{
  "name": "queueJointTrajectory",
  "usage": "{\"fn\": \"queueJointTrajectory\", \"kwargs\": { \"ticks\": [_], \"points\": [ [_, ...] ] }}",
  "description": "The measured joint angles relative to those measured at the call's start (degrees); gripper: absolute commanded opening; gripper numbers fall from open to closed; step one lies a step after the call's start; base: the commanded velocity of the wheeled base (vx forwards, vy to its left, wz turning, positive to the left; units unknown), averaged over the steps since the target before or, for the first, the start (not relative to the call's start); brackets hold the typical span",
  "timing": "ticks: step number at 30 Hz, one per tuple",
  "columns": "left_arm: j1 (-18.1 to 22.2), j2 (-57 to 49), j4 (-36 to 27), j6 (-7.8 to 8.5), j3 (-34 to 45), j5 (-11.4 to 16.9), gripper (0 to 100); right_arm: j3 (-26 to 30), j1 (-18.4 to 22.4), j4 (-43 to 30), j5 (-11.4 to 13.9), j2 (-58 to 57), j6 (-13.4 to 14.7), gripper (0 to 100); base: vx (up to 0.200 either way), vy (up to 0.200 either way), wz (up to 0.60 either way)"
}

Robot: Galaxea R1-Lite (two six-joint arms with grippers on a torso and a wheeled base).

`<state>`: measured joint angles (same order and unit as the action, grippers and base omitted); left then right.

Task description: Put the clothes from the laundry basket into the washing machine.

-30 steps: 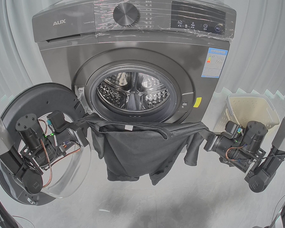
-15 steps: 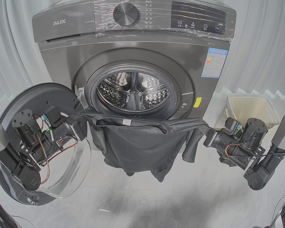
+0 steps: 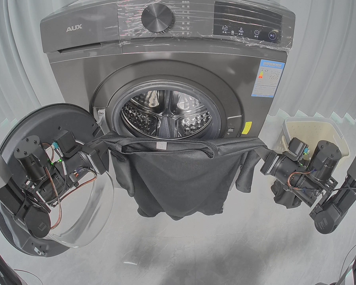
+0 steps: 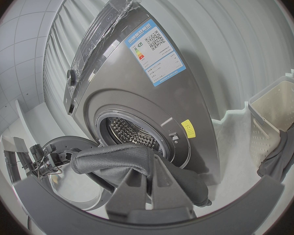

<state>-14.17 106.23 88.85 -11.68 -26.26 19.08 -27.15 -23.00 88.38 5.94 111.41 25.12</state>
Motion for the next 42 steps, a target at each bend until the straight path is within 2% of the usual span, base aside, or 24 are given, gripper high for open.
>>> {"fn": "queueJointTrajectory", "kwargs": {
  "ticks": [13,19,24,30,33,34,38,42],
  "points": [
    [-0.44,0.05,-0.02,0.16,0.52,-0.04,0,1.63,-1.16,0.02,-0.02,-1.00,0.07,0,0.000,0.000,0.00],
    [-1.60,0.06,0.00,0.76,0.99,-0.74,0,5.63,-5.44,-0.02,-0.13,-1.07,-0.15,0,0.000,0.000,0.00],
    [-3.36,0.17,-0.05,0.68,0.61,-1.27,0,6.86,-7.53,0.02,-0.44,-0.79,-0.35,0,0.000,0.000,0.00],
    [-5.68,0.30,-0.16,0.65,-0.98,-4.44,0,7.73,-12.36,0.05,-2.22,0.80,-0.50,0,0.000,0.000,0.00],
    [-6.73,0.72,-0.20,0.60,-2.84,-5.16,0,7.67,-14.42,0.05,-2.85,2.49,-1.04,0,0.000,0.000,0.00],
    [-7.05,0.94,-0.22,0.57,-3.54,-5.40,0,7.63,-14.97,0.05,-3.18,3.01,-1.21,100,0.000,0.000,0.00],
    [-8.84,2.06,-0.50,0.55,-6.45,-7.47,0,7.45,-17.13,0.02,-5.58,5.60,-1.56,100,0.000,0.000,0.00],
    [-10.69,2.97,-0.71,0.57,-8.17,-8.35,0,8.39,-18.86,0.00,-6.31,7.58,-1.67,100,0.000,0.000,0.00]
  ]
}}
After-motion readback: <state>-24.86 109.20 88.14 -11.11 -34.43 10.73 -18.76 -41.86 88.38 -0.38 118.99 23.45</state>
